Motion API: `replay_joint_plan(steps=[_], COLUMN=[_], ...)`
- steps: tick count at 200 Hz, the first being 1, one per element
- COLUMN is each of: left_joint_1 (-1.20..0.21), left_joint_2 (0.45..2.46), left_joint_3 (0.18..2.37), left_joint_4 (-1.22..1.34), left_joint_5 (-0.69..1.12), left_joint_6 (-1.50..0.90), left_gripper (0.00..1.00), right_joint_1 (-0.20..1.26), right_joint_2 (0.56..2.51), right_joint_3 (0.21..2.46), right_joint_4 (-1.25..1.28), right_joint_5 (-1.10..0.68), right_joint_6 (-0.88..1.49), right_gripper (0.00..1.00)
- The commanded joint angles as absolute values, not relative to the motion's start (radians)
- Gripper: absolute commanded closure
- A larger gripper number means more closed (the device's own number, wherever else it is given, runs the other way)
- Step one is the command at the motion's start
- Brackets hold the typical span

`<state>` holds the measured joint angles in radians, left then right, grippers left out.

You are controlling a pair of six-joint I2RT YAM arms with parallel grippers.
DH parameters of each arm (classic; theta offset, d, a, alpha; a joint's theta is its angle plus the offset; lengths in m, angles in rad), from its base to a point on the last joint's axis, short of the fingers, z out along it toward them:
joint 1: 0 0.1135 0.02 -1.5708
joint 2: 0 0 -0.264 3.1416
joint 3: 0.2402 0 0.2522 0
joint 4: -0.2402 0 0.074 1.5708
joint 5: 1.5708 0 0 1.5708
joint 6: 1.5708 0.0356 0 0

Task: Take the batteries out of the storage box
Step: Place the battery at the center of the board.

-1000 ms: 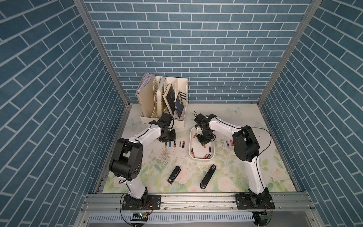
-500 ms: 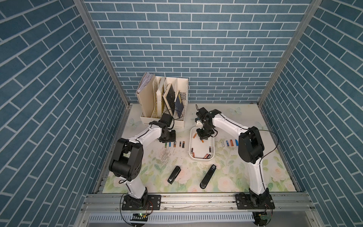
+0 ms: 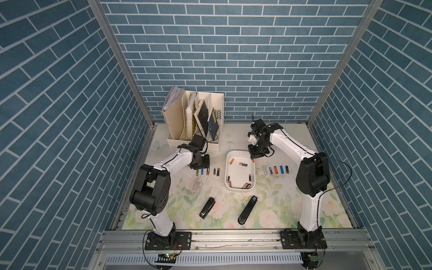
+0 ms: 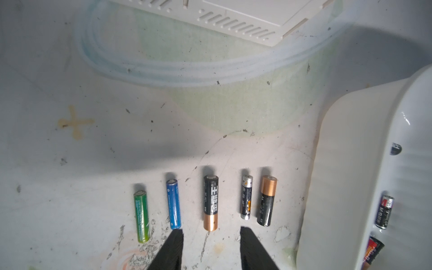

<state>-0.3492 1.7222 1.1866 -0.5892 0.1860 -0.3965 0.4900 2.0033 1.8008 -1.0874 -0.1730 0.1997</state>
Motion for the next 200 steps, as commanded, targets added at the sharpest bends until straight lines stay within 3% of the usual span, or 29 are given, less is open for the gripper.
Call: replay_joint_plan(steps=[1,123,200], left_joint_1=[-0.354,-0.356,-0.357], left_joint_2=[1.717,1.761,1.756], left_joint_3=[1.184,1.223,1.185], left_joint_4=[-0.588,-0.592,-0.559], left_joint_5=[0.195,0.248,0.282], left_joint_6=[-0.392,-0.363,-0.359], left_gripper=[0.54,0.54,0.54], right_joint_1=[0.427,0.115,-0.004], right_joint_2=[1.921,1.829,1.884], right_joint_3=[1.75,1.55,1.498], right_joint_4=[-1.138,-1.091,-1.055], right_joint_5=[-0.149,-0.02,0.054], right_joint_6=[0.156,0.128,0.128], right_gripper=[0.89,0.88,0.88])
